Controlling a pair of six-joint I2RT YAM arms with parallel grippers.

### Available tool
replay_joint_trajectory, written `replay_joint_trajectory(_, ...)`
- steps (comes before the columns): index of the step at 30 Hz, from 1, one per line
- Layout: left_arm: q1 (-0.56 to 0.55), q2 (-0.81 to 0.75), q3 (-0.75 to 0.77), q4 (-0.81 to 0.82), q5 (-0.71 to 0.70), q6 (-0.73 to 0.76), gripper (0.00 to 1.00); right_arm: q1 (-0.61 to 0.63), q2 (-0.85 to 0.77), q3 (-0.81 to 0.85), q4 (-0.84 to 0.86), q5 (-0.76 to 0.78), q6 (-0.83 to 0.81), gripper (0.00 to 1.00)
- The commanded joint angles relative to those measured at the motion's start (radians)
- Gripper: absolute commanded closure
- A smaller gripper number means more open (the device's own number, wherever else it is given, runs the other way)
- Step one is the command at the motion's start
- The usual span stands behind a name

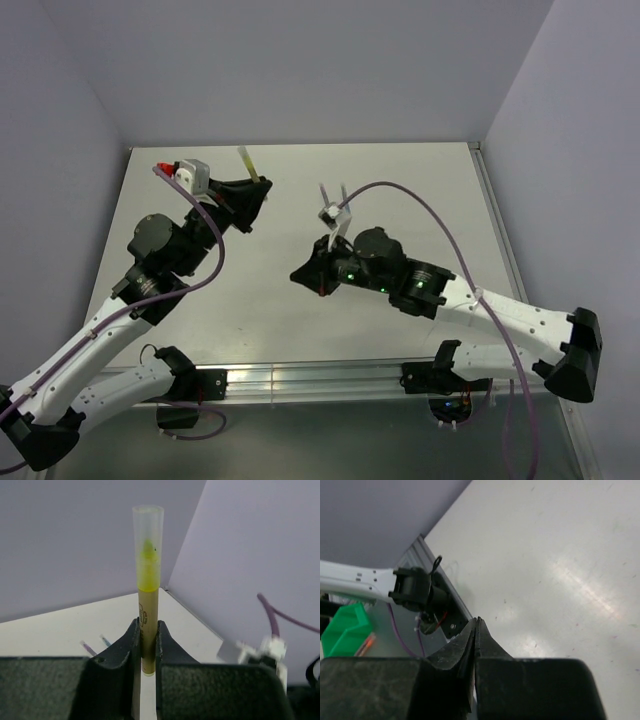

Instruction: Insert the pens into the pen caps

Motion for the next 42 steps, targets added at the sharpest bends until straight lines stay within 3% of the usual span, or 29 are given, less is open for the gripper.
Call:
replay_joint_trajectory(1, -0.001, -0.043, -0.037, 0.077, 0.130, 0.003, 1.00, -0.091, -0.109, 0.051, -0.012, -0.015, -0.041, 0.97)
replay_joint_trajectory(3, 0.000, -0.040, -0.038, 0.076, 0.261, -0.012, 1.00, -0.167, -0.145, 0.082, -0.024, -0.057, -0.060, 0.96)
replay_joint_trajectory(9, 0.000, -0.008, -0.055, 0.105, 0.486, -0.086, 1.00, -0.389, -0.214, 0.164, -0.032, -0.169, -0.081, 0.83)
replay_joint_trajectory(16, -0.001, 0.061, -0.069, 0.140, 0.711, -0.155, 1.00, -0.534, -0.205, 0.237, 0.043, -0.379, -0.058, 0.68)
replay_joint_trajectory(20, 0.000, 0.083, -0.075, 0.143, 0.765, -0.173, 1.00, -0.554, -0.185, 0.258, 0.132, -0.504, -0.023, 0.61)
replay_joint_trajectory(27, 0.000, 0.103, -0.074, 0.136, 0.811, -0.186, 1.00, -0.554, -0.137, 0.313, 0.148, -0.577, -0.035, 0.45)
replay_joint_trajectory(37, 0.000, 0.144, -0.065, 0.142, 0.825, -0.199, 1.00, -0.525, -0.090, 0.353, 0.126, -0.586, -0.049, 0.42)
replay_joint_trajectory(42, 0.000, 0.155, -0.057, 0.148, 0.831, -0.202, 1.00, -0.471, -0.053, 0.393, 0.051, -0.516, -0.114, 0.41)
